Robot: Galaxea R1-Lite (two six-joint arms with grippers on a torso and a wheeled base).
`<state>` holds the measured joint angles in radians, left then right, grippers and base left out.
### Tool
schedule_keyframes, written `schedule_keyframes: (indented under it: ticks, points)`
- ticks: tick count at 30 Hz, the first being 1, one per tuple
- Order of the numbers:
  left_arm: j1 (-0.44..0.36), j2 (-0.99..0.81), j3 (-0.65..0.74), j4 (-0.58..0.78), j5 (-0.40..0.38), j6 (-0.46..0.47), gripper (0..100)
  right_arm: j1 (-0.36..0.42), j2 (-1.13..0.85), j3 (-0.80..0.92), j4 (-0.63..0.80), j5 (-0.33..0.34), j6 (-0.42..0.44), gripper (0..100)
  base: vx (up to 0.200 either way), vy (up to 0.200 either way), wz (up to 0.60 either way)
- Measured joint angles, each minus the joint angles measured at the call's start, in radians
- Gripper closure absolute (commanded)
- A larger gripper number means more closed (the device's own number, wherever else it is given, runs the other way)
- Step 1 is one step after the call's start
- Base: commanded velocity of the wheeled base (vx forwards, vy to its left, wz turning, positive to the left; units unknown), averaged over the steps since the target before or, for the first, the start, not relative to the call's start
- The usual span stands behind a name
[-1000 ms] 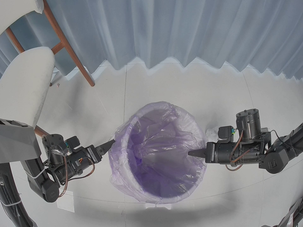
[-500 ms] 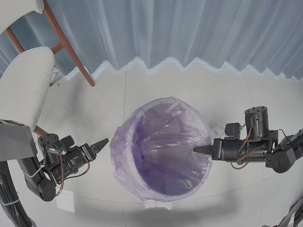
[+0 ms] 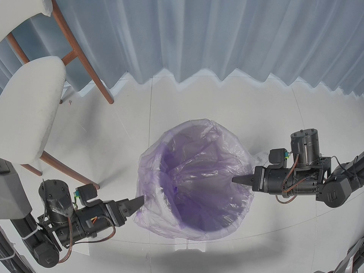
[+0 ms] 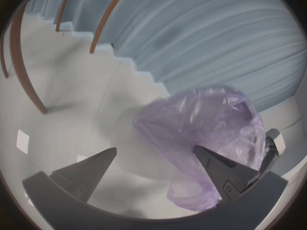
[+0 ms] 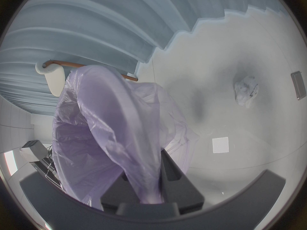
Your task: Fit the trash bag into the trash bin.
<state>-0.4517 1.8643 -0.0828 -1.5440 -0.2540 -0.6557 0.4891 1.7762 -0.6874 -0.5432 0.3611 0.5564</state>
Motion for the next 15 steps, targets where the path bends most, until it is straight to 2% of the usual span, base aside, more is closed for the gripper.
schedule_keyframes:
  ticks: [5,9,15]
  points:
    - [-0.049,-0.017,0.043,0.0,-0.006,-0.011,0,0.001,0.011,-0.005,-0.004,-0.002,0.001,100,0.0,0.0,0.0]
    - [-0.057,0.006,0.043,0.0,-0.001,-0.005,0,0.001,0.014,-0.008,-0.004,-0.004,0.002,100,0.0,0.0,0.0]
    - [0.016,0.054,0.041,0.0,0.004,0.001,0,0.001,0.009,-0.014,-0.005,-0.003,0.005,100,0.0,0.0,0.0]
